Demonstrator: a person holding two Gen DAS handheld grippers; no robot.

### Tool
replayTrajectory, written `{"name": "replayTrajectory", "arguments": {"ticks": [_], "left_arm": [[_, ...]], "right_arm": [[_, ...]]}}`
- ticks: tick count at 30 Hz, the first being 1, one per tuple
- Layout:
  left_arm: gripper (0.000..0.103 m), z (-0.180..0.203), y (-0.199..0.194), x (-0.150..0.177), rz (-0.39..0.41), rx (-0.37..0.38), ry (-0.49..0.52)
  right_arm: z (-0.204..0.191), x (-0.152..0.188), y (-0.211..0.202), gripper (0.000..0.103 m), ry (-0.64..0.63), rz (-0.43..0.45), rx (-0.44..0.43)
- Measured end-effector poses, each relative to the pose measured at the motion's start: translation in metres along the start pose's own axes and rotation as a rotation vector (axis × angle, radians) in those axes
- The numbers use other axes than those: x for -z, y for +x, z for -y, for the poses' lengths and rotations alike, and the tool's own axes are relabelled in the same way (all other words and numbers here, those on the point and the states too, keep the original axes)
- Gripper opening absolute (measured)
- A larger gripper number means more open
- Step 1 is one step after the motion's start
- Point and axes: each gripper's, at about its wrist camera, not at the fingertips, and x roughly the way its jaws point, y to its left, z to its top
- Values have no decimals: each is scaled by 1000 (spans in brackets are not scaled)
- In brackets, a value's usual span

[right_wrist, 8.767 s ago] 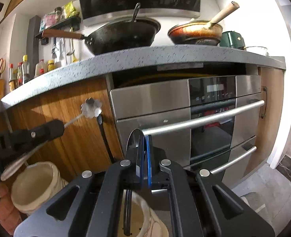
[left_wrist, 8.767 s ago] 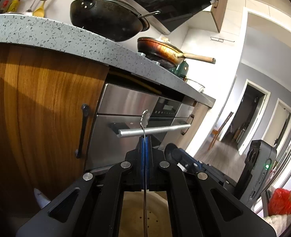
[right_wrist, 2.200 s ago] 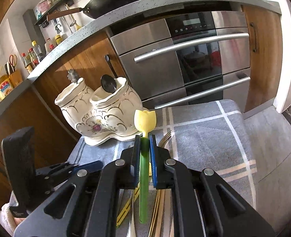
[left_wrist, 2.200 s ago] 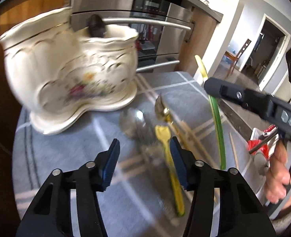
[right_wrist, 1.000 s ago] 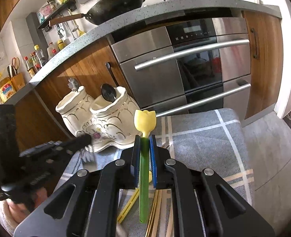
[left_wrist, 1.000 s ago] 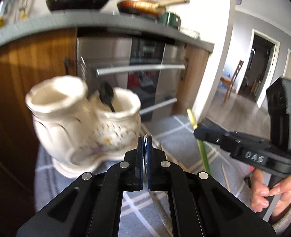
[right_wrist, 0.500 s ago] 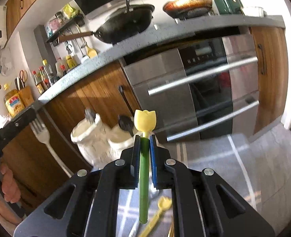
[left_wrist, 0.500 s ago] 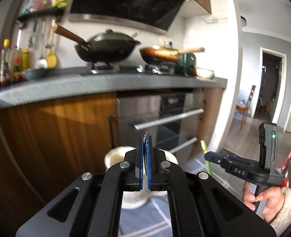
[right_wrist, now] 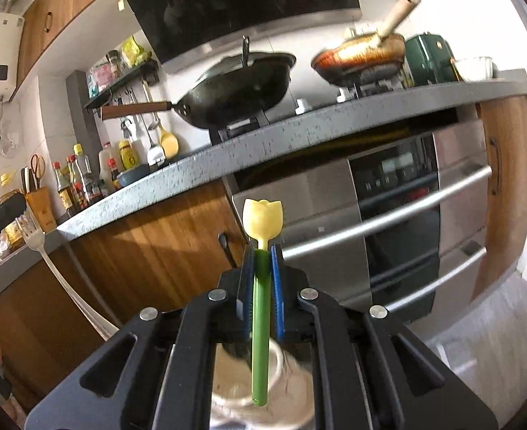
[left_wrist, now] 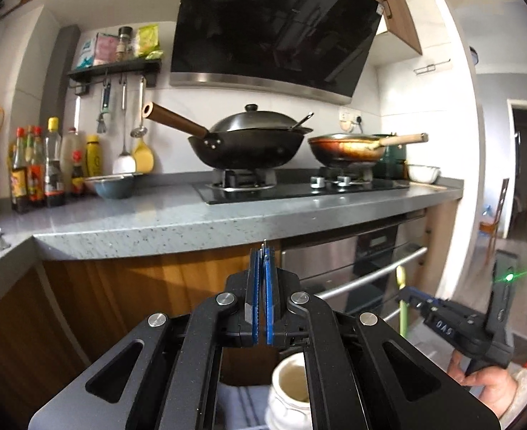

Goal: Organize utensils
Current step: 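Carry the spatula and the fork up over the white ceramic holder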

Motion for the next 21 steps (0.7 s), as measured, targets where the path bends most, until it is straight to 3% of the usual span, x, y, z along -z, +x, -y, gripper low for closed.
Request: {"name": "replayTrajectory", "arguments": {"ticks": [5, 10, 17, 21], "left_arm": [[3, -4, 23, 15, -47, -21, 22], [3, -1, 41, 32, -90, -33, 64], [5, 20, 64, 61, -186, 14, 151], [5, 22, 69, 69, -222, 69, 133]], "right_arm": [[-4, 7, 16, 9, -18, 26, -22], [-9, 20, 31, 9, -62, -7, -23], [-13, 37, 34, 9, -129, -95, -27], [-15, 40, 21, 9, -157, -121, -32]]}}
